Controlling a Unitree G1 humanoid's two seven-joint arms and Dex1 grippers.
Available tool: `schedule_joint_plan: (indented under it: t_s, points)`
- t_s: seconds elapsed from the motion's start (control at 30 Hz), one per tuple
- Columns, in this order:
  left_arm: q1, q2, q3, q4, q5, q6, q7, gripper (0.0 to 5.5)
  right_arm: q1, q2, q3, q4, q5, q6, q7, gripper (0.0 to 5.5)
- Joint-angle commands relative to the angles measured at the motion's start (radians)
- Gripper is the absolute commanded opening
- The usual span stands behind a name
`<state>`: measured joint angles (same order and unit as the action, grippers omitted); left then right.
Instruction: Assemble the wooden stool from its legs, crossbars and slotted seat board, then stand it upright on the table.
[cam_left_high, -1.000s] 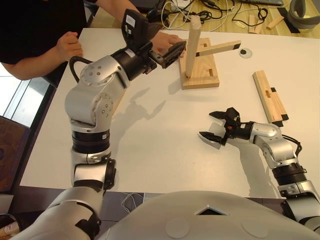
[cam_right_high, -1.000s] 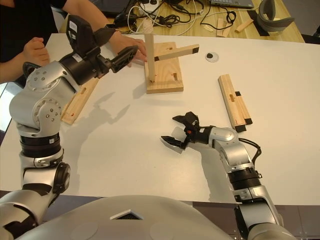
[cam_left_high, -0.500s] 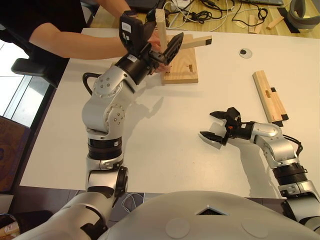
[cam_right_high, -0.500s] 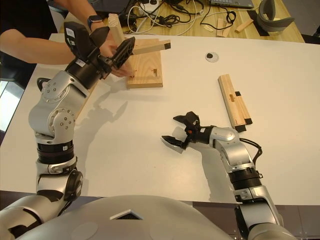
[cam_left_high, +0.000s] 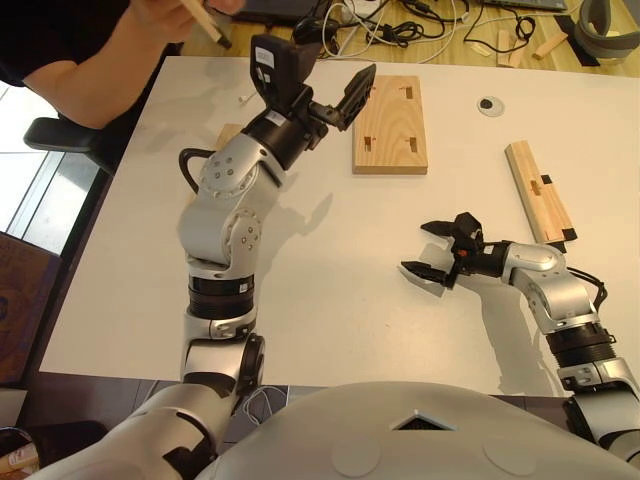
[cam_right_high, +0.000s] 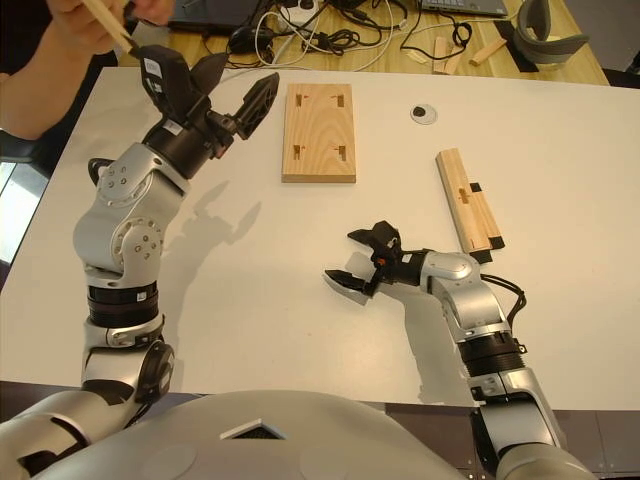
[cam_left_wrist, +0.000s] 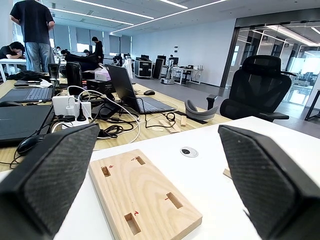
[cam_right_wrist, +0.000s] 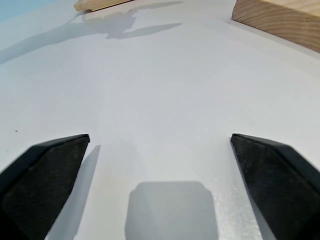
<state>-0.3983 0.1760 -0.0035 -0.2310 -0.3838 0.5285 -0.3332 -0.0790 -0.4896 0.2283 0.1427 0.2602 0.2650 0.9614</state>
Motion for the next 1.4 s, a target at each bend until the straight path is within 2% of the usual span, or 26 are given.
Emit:
schedule_joint_plan:
  t_s: [0.03, 0.37, 0.77, 0.9, 1.07, 1.4]
  points:
    - [-0.013, -0.013, -0.005, 0.014, 0.012, -0.01, 0.014, 4.4, 0.027, -0.016, 0.016, 0.042, -0.038, 0.06, -0.018, 5.4]
    - [-0.034, -0.075, 0.039, 0.095, 0.11, -0.214, 0.139, 4.4, -0.056, 0.067, -0.092, 0.157, -0.052, -0.05, -0.202, 5.4]
    - [-0.041, -0.073, 0.049, 0.107, 0.1, -0.196, 0.129, 4.4, -0.097, 0.116, -0.135, 0.251, -0.081, -0.132, -0.273, 5.4]
    - [-0.056, -0.086, 0.079, 0.128, 0.09, -0.199, 0.157, 4.4, -0.155, 0.166, -0.229, 0.298, -0.037, -0.142, -0.366, 5.4]
    - [-0.054, -0.103, 0.055, 0.125, 0.135, -0.247, 0.185, 4.4, -0.203, 0.204, -0.318, 0.321, -0.007, -0.183, -0.444, 5.4]
    - [-0.063, -0.111, 0.062, 0.137, 0.116, -0.278, 0.164, 4.4, -0.226, 0.226, -0.334, 0.336, -0.021, -0.233, -0.482, 5.4]
